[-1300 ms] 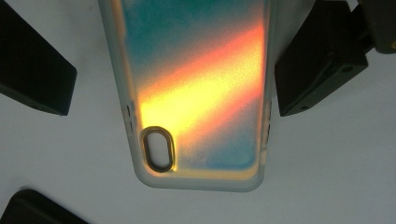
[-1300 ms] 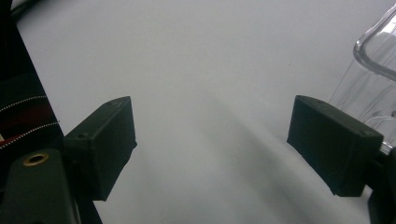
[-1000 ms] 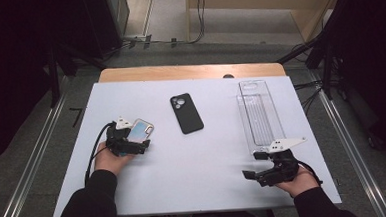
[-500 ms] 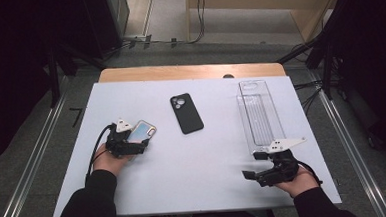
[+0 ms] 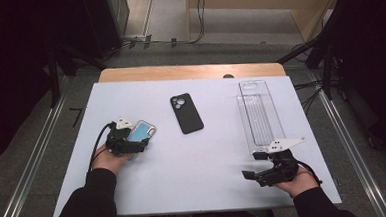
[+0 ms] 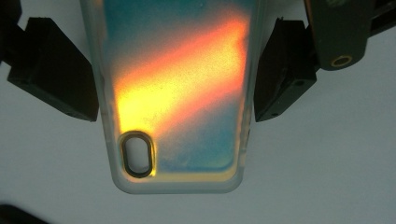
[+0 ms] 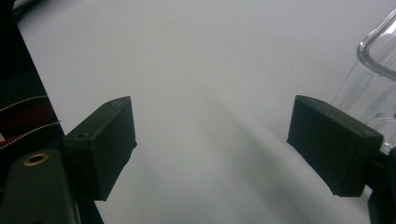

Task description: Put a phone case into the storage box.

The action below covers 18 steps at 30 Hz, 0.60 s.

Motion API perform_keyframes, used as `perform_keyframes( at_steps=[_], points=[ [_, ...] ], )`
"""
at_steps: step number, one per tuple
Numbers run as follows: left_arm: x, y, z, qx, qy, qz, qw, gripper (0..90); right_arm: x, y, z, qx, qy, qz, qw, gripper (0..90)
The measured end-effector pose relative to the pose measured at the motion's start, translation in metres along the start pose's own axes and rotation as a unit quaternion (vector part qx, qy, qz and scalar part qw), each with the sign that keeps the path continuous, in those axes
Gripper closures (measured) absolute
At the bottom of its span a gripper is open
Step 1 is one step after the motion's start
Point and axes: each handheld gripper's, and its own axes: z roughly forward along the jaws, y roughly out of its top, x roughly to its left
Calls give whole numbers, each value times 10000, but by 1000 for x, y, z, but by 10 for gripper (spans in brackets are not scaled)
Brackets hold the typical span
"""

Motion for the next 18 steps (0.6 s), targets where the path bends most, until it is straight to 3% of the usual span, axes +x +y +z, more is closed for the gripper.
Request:
perform_keyframes(
  at_steps=[5,10,18],
  points=[
    [-2,4,-6,-70,-63,-123,9999,176,1,0,-1,-34,6,17,10000,134],
    [-10,14,-22,-245,-325,-283,9988,177,2,0,0,-111,25,-13,9999,134],
    [-26,21,-38,-389,-559,-292,9972,176,1,1,-1,-146,17,31,9999,134]
  ],
)
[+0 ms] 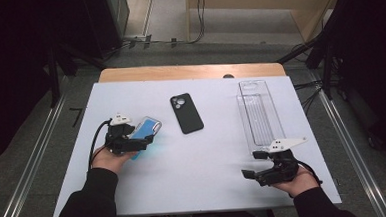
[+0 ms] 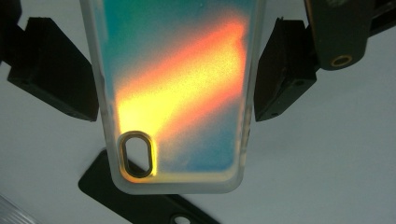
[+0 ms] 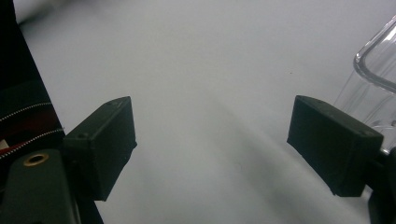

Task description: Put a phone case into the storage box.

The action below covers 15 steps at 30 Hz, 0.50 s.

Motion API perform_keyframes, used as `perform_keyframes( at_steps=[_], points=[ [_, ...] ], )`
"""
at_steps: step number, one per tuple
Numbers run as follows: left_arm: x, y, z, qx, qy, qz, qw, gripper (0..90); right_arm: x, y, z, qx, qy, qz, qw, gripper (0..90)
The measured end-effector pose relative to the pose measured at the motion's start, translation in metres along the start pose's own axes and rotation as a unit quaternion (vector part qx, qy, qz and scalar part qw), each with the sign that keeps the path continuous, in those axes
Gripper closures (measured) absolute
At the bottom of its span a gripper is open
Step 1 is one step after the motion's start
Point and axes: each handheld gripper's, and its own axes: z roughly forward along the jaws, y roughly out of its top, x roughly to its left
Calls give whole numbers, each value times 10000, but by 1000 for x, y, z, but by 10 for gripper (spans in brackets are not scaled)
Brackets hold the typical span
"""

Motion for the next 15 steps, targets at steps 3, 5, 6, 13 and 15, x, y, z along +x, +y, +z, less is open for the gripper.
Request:
perform_keyframes(
  at_steps=[3,5,6,13,15],
  points=[
    [-14,3,-5,-42,-111,117,9999,176,0,0,-1,-28,-32,47,10000,134],
    [-18,3,-6,-55,-138,149,9998,176,0,1,-1,-67,-50,84,9999,134],
    [-22,4,-6,-74,-166,155,9997,176,0,1,-1,-67,-50,84,9999,134],
    [-50,5,-8,-207,-302,292,9989,176,0,1,-3,-95,-44,196,9998,134],
    [-58,4,-7,-232,-349,324,9986,176,0,2,-4,-113,-40,206,9997,134]
  ],
)
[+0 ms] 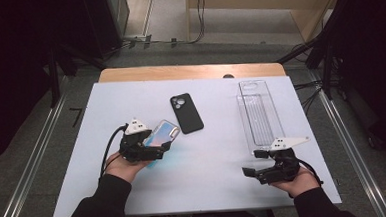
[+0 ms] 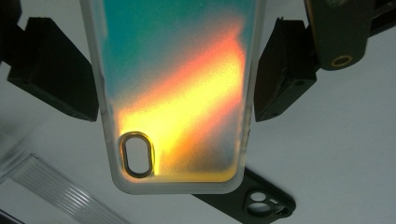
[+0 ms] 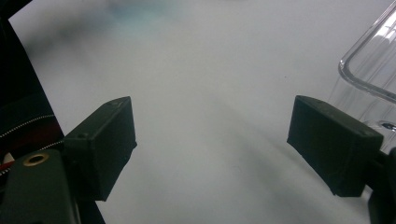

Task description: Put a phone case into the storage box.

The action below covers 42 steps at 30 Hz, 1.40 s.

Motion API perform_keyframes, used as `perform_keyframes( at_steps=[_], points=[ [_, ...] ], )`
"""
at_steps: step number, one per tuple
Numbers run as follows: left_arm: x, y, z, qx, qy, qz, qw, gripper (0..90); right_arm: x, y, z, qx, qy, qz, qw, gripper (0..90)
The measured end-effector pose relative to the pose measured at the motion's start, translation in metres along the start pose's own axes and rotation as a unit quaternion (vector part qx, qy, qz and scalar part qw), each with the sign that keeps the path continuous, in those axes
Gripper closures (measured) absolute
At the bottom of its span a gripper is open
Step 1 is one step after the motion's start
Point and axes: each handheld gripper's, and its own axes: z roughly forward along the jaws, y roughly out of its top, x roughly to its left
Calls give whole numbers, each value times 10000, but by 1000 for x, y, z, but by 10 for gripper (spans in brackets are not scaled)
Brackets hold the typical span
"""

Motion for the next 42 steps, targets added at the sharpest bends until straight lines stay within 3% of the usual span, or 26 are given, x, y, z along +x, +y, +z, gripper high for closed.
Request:
perform_keyframes(
  at_steps=[5,10,22,31,36,42],
  points=[
    [-14,-1,3,-9,-62,0,10000,176,1,1,-1,-23,-13,63,10000,134],
    [-23,0,5,-241,21,-166,9996,175,2,3,-1,-58,14,213,9998,134],
    [-48,-7,21,-449,163,-152,9987,176,9,10,0,-193,-10,412,9990,134],
    [-60,-14,32,-810,191,-294,9961,175,21,18,0,-343,-74,462,9983,134],
    [-64,-19,34,-1095,199,-359,9931,176,30,27,1,-480,-137,538,9973,134],
    [-67,-23,36,-1266,200,-391,9910,175,36,35,6,-534,-139,649,9964,135]
  ],
)
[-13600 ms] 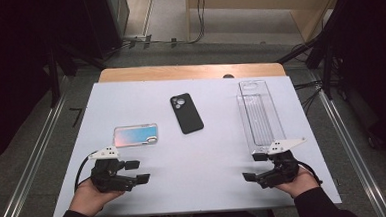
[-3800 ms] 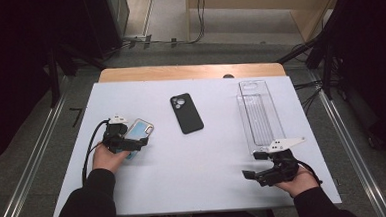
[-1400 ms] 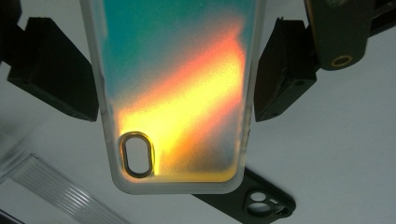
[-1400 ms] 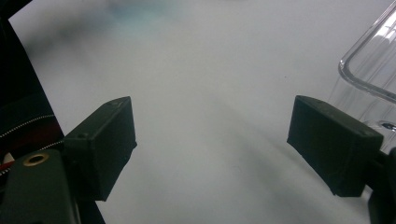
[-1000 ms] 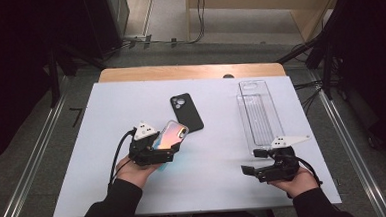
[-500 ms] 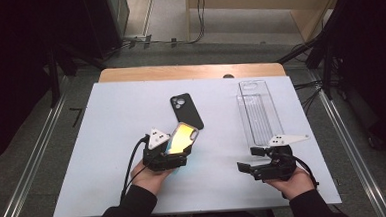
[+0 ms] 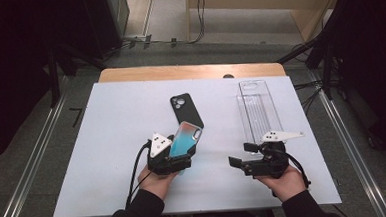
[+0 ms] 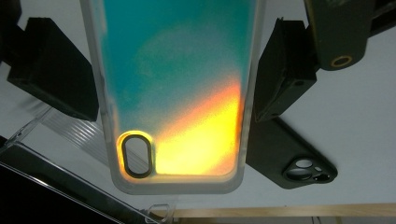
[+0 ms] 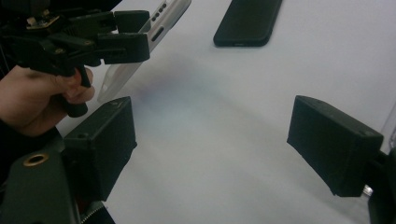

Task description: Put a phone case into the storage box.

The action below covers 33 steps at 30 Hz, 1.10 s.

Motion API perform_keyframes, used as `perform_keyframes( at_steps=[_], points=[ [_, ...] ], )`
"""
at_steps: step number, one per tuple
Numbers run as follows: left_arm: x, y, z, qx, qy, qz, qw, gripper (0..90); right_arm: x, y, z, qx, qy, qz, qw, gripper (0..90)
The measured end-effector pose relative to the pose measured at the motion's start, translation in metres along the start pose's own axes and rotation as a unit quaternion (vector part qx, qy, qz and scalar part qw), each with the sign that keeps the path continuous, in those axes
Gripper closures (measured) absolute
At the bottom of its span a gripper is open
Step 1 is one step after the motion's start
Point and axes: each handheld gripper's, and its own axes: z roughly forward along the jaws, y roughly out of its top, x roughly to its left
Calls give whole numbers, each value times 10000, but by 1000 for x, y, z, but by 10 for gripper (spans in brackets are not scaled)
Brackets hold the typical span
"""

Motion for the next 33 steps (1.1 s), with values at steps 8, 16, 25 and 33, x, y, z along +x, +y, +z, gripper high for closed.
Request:
perform_keyframes(
  at_steps=[8,16,25,33],
  points=[
    [-4,-4,-1,-255,76,11,9996,175,9,12,11,-90,-22,93,9999,135],
    [-9,-8,-1,-419,18,56,9991,175,10,24,20,-254,-4,274,9993,135],
    [-13,-11,0,-536,89,93,9985,175,12,36,31,-299,63,548,9980,136],
    [-16,-11,0,-523,64,80,9986,175,17,45,44,-255,147,578,9979,162]
  ],
)
